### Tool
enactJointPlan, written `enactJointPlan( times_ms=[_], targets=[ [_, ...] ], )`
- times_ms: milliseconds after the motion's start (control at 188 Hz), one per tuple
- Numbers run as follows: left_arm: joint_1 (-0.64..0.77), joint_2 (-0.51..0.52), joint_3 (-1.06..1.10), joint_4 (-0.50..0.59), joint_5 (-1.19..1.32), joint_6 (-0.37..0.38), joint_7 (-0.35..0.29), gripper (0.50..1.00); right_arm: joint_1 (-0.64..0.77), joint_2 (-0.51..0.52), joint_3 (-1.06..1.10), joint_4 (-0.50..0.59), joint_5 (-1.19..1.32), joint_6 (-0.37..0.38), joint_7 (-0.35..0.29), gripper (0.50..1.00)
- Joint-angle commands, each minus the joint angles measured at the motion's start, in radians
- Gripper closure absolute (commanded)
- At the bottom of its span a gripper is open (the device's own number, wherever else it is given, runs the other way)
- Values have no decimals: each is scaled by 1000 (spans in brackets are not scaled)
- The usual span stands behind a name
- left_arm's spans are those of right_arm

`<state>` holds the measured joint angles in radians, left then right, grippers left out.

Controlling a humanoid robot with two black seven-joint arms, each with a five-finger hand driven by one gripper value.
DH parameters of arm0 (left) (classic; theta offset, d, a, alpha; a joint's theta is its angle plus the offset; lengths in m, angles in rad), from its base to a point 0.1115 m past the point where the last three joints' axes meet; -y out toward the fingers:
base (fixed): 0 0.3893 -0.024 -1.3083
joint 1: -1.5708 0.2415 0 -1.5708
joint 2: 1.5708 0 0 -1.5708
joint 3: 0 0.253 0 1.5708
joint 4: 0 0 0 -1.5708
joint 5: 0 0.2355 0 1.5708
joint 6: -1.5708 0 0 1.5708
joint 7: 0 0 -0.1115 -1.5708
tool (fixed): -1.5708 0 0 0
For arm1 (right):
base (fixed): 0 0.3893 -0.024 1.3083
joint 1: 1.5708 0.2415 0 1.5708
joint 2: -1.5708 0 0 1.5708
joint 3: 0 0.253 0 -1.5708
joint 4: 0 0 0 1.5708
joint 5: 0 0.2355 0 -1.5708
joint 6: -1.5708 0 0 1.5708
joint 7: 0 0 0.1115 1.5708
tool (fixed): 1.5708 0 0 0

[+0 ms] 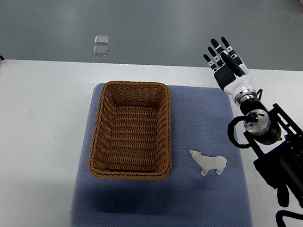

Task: Place white bear in brown basket with right hand
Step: 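Raise the right hand and rotate it palm-down above the mat, then lower the right hand over the white polar bear figurine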

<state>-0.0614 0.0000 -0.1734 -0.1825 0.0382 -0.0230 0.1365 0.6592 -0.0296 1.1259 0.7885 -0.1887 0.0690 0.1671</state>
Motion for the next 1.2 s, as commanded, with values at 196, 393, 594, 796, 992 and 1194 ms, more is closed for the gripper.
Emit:
enactJointPlan(
  times_ms=[196,393,594,796,992,1194],
  targets=[
    [-3,0,0,6,-3,0,2,500,7,-4,0,0,0,0,-3,574],
    [-12,0,0,6,-3,0,2,500,16,-27,-49,5,-2,2,-6,574],
    [-12,0,0,1,-1,0,2,500,60,-127,-181,25,-69,15,-11,576],
    [-12,0,0,1,-1,0,2,500,223,-354,-465,120,-239,71,-124,574],
    [-14,0,0,-2,2,0,2,500,551,-590,-932,264,-278,221,-267,574],
    [-14,0,0,-2,2,0,0,500,861,-744,-1298,546,-278,295,-374,574]
  ],
)
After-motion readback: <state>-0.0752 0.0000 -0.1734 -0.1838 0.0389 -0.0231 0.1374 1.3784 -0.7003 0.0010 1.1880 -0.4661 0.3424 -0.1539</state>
